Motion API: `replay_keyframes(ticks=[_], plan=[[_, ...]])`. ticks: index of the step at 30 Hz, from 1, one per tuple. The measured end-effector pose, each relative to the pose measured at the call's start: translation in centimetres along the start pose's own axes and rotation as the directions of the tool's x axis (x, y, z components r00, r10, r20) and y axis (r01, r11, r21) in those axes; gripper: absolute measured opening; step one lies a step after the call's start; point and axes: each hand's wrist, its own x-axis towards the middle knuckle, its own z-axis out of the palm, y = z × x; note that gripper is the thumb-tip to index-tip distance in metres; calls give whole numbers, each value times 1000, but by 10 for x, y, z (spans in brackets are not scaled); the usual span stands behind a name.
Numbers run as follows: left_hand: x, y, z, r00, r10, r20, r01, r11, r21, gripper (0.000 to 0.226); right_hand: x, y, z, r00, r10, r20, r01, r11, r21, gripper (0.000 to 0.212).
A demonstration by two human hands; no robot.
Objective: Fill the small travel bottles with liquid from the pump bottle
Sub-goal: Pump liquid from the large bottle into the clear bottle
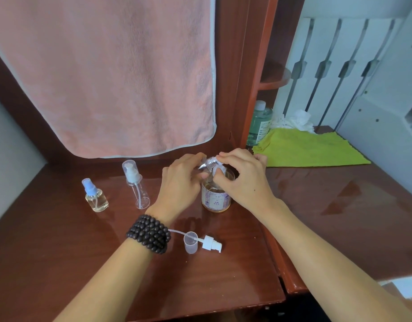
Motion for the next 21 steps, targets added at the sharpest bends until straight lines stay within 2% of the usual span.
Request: replay_keyframes(ticks=[21], plan=[[-2, -3, 4, 1000, 19, -17, -19, 1000, 15, 35, -1, 1, 3, 1000, -10, 6, 11, 999, -45, 25]])
